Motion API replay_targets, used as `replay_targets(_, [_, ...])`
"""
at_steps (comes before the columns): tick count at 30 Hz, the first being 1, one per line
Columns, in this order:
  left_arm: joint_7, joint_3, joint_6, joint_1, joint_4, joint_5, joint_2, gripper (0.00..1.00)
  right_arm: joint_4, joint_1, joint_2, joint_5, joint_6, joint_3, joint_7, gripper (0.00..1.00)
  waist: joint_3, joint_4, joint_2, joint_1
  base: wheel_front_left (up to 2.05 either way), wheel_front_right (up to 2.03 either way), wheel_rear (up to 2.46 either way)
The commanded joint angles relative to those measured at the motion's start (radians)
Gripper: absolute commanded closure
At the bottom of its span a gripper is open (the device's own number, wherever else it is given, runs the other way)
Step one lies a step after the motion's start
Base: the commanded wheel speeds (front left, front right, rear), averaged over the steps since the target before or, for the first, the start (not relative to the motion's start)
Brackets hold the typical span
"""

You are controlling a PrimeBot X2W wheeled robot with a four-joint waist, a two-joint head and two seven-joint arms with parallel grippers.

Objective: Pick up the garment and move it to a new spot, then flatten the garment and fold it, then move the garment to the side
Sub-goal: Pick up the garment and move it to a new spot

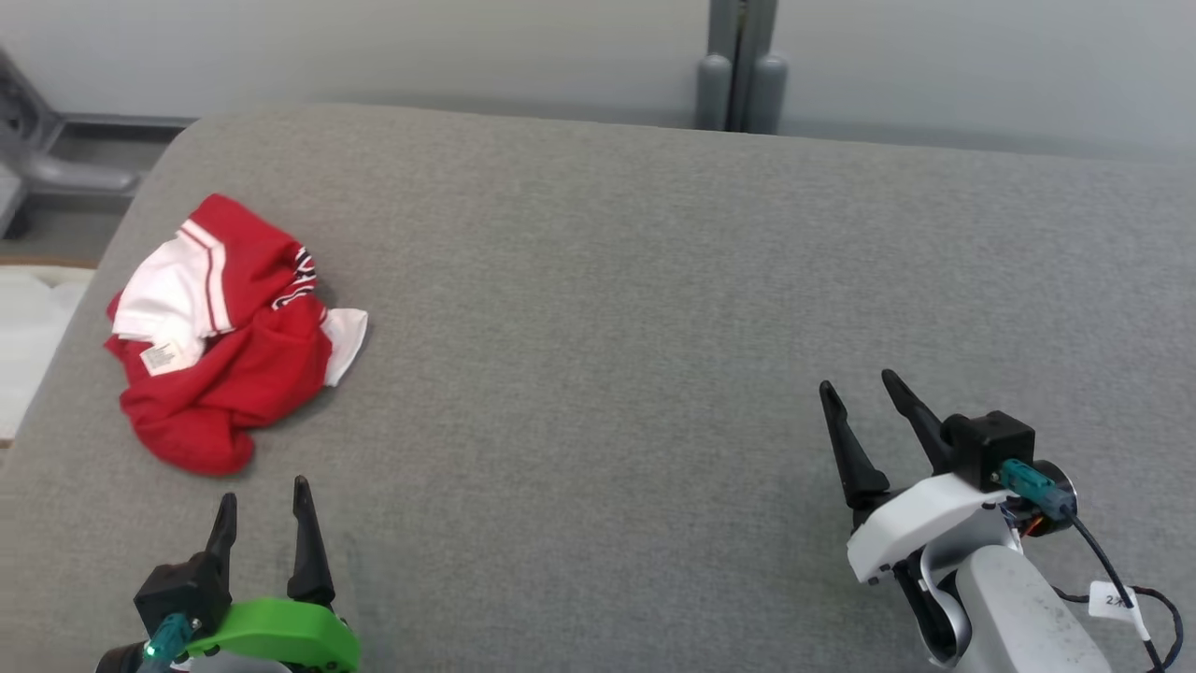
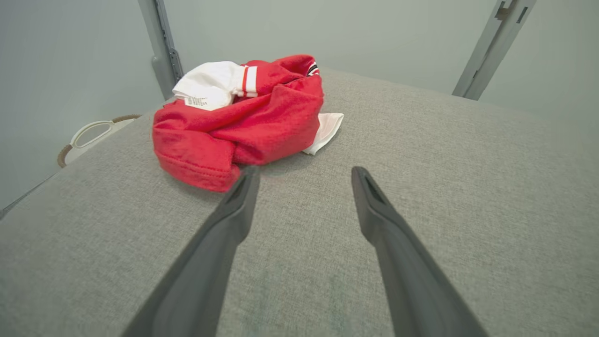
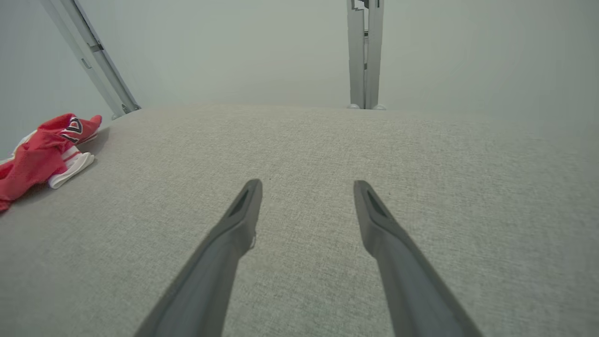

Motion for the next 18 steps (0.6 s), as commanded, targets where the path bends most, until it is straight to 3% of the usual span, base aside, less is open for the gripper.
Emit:
replay_targets(1, [0.000,0.009,0.004,-0.001,0.002,0.001,0.002,0.00,0.008,-0.009,-0.005,-0.003,-0.002,0.005,-0.002,0.00,0.021,0.133,0.0000,0.0000,0.00,0.00,0.00])
replay_targets(9, [0.000,0.047,0.012,0.025,-0.002,-0.021,0.002,0.00,0.020,-0.014,-0.005,0.005,-0.002,0.035,-0.002,0.00,0.021,0.228,0.0000,0.0000,0.00,0.00,0.00])
replay_targets(18, [0.000,0.098,-0.011,-0.005,-0.022,-0.073,0.003,0.00,0.016,-0.036,-0.006,-0.016,-0.002,0.054,-0.002,0.00,0.054,0.221,0.0000,0.0000,0.00,0.00,0.00])
